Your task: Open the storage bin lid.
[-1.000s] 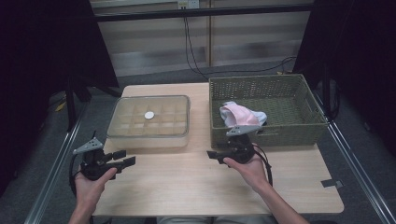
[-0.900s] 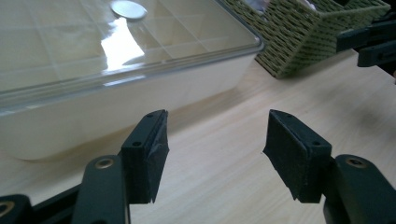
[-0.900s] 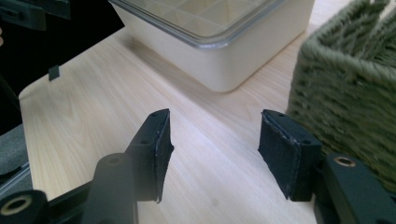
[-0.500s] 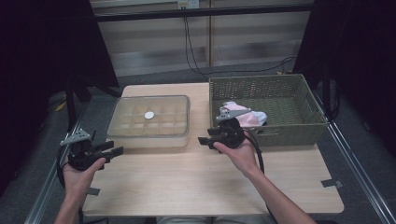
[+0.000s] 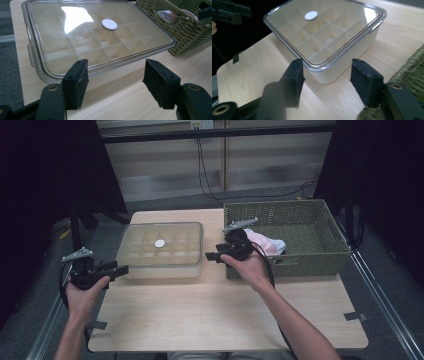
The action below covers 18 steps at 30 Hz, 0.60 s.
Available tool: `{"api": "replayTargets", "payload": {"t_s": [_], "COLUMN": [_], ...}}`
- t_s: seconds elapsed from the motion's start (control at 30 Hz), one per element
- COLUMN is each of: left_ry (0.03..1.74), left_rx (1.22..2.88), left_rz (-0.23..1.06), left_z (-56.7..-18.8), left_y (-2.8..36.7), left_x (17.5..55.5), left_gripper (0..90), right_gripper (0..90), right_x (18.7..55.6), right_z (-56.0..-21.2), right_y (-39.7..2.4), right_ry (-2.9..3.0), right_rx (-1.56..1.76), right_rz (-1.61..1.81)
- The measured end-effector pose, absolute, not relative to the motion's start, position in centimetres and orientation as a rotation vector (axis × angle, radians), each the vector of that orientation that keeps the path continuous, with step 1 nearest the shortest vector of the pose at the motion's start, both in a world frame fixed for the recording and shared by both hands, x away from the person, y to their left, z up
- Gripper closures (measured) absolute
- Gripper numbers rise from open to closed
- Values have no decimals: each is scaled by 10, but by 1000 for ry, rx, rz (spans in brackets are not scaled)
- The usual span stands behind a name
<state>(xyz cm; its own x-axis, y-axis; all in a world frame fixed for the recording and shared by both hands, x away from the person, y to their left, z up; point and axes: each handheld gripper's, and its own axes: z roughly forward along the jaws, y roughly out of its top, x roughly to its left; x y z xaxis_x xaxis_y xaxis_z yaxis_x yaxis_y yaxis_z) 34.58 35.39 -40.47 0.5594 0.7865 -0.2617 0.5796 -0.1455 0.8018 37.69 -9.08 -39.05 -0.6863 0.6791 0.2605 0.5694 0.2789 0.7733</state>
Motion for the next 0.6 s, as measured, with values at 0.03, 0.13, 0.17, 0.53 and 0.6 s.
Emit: {"api": "replayTargets", "payload": {"t_s": [0.03,0.13,0.17,0.53,0.6], "left_ry": [1117,1123,1130,1170,1184], "left_rx": [1841,1856,1849,1859,1860], "left_rz": [263,271,269,300,306], "left_z": [-405,-404,-404,-391,-391], "left_y": [354,357,358,361,362], "left_x": [348,354,356,385,388], "left_gripper": [362,362,362,379,380], "right_gripper": [418,418,418,417,429], "right_x": [377,385,388,425,434], "right_z": [-390,-388,-387,-384,-385], "right_y": [-91,-88,-87,-73,-71], "right_ry": [2413,2412,2418,2466,2469], "right_rx": [1185,1188,1186,1250,1277], "right_rz": [1378,1353,1340,1274,1238]}}
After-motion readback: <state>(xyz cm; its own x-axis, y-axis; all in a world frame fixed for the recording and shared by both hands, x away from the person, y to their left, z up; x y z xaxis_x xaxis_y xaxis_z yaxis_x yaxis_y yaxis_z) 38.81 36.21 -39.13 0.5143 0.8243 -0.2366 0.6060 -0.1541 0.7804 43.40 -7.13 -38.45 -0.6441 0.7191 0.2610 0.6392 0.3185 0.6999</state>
